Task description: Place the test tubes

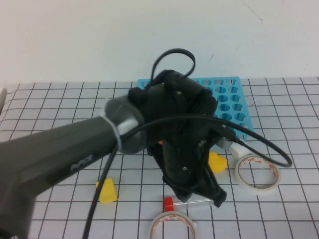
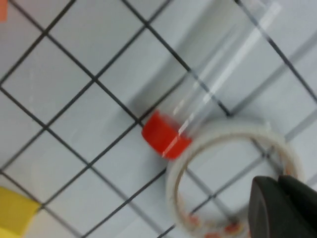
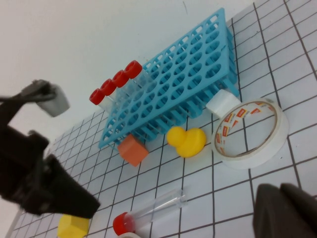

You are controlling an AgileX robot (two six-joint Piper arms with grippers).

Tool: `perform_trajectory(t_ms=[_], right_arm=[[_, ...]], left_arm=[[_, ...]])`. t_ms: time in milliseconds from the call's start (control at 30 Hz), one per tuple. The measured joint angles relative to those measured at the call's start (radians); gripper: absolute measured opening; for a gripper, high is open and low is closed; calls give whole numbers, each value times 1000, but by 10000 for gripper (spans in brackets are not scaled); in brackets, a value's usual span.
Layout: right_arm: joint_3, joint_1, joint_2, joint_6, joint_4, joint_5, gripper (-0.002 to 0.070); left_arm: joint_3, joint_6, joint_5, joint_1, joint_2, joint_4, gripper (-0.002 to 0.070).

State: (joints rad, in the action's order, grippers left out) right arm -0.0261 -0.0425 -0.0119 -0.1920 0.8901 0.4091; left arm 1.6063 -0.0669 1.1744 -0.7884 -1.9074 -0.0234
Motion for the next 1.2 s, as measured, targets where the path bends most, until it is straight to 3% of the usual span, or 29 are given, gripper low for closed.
perform_trajectory(t_ms=[300, 767, 967, 1200], right_arm=[[0, 0, 0, 0, 4, 2, -1], [0, 0, 0, 0, 6, 2, -1], [0, 0, 0, -1, 6, 2, -1], [0, 0, 0, -5, 6, 2, -1]], left_arm=[[53, -522, -74, 0, -70, -33, -1], [59, -1596, 0, 0, -118, -2, -1], [59, -1794, -83, 0, -165, -70, -1], [59, -1823, -154, 0, -204, -141, -1]])
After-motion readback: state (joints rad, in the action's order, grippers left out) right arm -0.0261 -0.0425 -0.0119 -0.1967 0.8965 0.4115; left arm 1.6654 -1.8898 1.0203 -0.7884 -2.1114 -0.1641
